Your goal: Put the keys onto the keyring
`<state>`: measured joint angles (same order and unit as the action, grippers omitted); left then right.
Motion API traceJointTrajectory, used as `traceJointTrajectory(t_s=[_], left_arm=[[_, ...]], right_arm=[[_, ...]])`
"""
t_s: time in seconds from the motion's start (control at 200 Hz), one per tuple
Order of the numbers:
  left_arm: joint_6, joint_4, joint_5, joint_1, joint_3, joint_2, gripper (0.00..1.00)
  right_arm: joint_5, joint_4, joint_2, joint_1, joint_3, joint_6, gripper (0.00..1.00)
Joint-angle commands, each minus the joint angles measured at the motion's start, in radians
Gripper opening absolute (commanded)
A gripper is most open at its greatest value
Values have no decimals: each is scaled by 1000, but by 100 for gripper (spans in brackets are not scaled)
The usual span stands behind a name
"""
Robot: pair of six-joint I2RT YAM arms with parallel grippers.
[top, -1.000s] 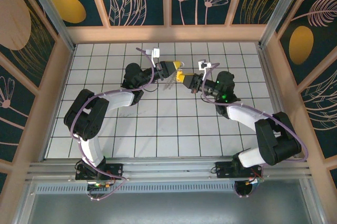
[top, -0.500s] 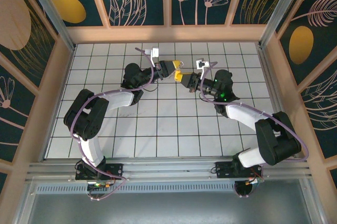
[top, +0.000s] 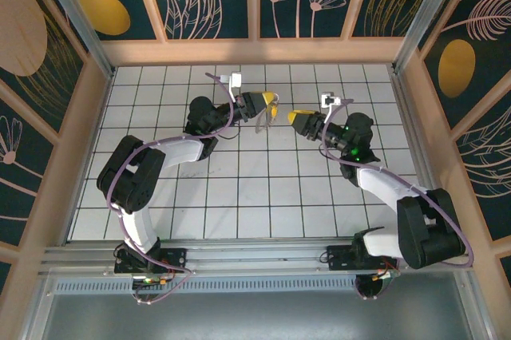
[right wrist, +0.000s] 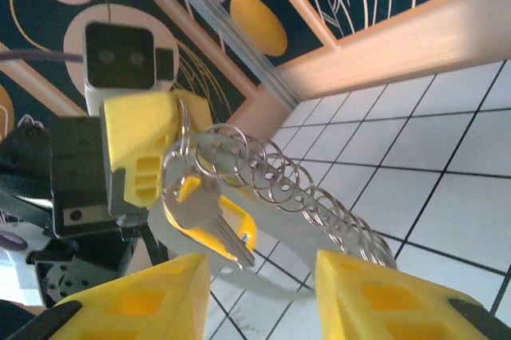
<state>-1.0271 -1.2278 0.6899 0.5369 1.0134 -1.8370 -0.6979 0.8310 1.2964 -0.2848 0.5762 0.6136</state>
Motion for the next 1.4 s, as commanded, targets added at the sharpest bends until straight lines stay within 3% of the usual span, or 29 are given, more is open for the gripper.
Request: traceJointTrajectory(t_s=[0.0, 0.365, 0.661, 1.126, 1.231, 1.391], left_arm=[[-11, -64, -7, 5, -6, 31, 0], [-22, -85, -23, 8, -12, 22, 0], [-21, -88, -26, 9, -15, 23, 0], [-21, -90, -24, 12, -12, 21, 0], [-22, -90, -23, 12, -11, 18, 0], [-22, -90, -21, 14, -9, 15, 0]], right_arm=[[17, 92, -5, 3, 31, 64, 40], [60, 273, 144, -23, 130, 301, 39], [66, 283, 198, -74, 182, 310, 37], [57, 288, 224, -95, 197, 310, 26], [55, 288, 228, -96, 201, 309, 21], [44, 288, 234, -95, 207, 307, 2]])
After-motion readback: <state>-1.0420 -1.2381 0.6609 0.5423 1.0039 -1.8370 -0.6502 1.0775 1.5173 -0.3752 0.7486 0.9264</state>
